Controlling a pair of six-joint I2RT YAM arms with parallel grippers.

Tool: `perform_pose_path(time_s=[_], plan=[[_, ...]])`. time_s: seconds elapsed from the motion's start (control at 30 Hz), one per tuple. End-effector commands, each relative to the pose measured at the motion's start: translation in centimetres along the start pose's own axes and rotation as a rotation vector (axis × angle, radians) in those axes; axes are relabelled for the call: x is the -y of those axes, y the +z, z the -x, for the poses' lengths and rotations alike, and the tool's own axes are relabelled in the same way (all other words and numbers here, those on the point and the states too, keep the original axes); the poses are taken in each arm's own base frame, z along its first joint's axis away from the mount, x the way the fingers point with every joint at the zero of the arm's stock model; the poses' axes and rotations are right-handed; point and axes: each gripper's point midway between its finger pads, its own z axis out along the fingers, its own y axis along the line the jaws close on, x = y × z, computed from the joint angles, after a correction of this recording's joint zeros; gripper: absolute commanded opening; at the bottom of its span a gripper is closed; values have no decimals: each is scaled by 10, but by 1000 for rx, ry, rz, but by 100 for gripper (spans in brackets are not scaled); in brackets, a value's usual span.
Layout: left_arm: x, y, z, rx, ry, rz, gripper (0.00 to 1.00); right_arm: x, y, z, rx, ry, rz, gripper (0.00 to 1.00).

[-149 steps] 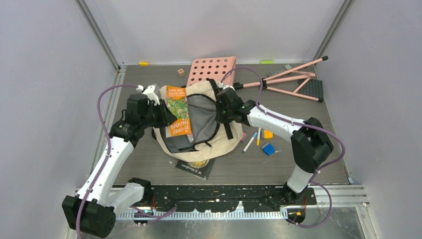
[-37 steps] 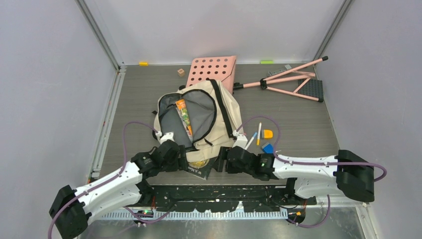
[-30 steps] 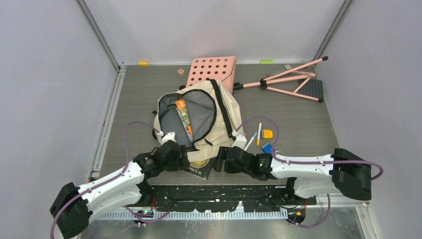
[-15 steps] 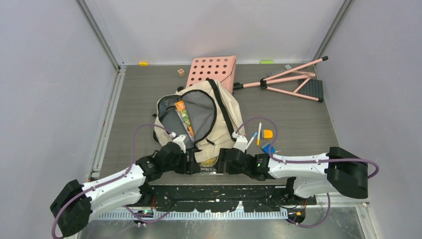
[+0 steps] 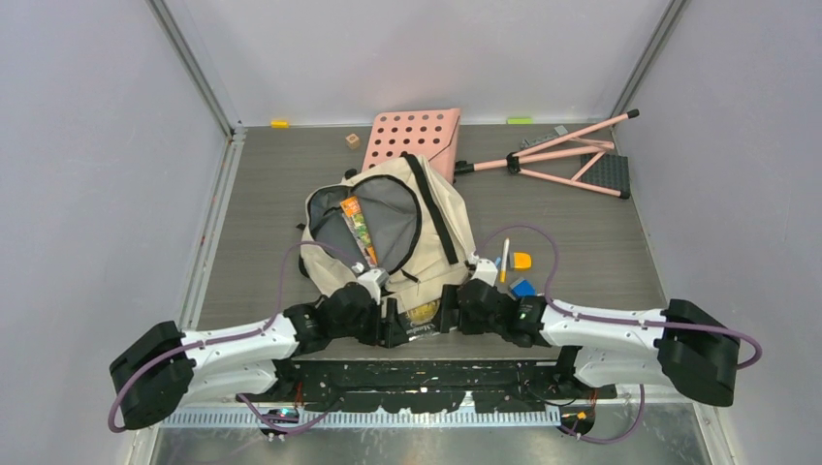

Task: Pack the student bag
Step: Pick up the book from the center of the board.

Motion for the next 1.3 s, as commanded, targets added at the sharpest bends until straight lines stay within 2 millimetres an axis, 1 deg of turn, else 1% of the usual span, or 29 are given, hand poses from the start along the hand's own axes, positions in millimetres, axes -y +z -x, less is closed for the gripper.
perform_pose_path(time_s=[0.0,0.1,0.23,0.27,0.3,0.33,0.37,0.4,0.43,0.47,0.57,0.63,0.7,0.8,0.9,1.0,1.07,1.1,1.13,1.17,1.2,1.23,1.27], plan=[[-36,-4,-8,42,-170,170,65,9,-8,7,-47,-38,60,90],[-35,-5,2,132,-262,144,67,14,-9,12,-93,-24,110,91],[-35,-10,20,240,-306,131,69,15,-4,16,-137,-6,161,91],[-35,-11,22,253,-309,130,68,11,-2,18,-133,2,187,91],[-36,-12,24,263,-310,131,68,9,0,13,-169,30,209,90],[-36,-11,24,267,-313,130,67,2,2,16,-159,40,249,90],[-37,-11,23,267,-318,129,66,-2,4,10,-201,69,278,88],[-37,-10,21,263,-325,128,66,-11,5,9,-207,75,328,87],[-37,-8,19,257,-330,122,66,-11,9,5,-229,103,328,85],[-37,-6,17,249,-334,117,65,-16,9,4,-234,110,361,85],[-37,0,11,223,-334,107,64,-18,17,-5,-280,158,380,82],[-41,4,5,197,-332,120,63,-21,20,-7,-290,186,399,80],[-44,8,-1,174,-338,131,61,-24,22,-7,-291,216,413,78],[-46,14,-10,138,-352,126,59,-33,21,-2,-276,278,461,75],[-43,18,-17,103,-357,111,56,-45,15,6,-249,325,539,71],[-42,20,-19,86,-358,108,54,-51,10,6,-248,344,568,66],[-43,20,-20,80,-353,112,54,-50,9,5,-245,339,553,61],[-42,20,-20,80,-350,115,54,-45,11,2,-252,342,526,58],[-43,20,-20,78,-346,122,54,-45,9,3,-241,330,527,57],[-44,19,-19,78,-343,129,54,-39,10,0,-248,333,495,54],[-44,18,-18,82,-340,135,54,-40,7,2,-236,320,496,53],[-45,16,-17,87,-336,142,54,-33,8,-1,-240,313,463,51],[-46,15,-16,91,-332,154,54,-35,3,3,-224,304,466,49]])
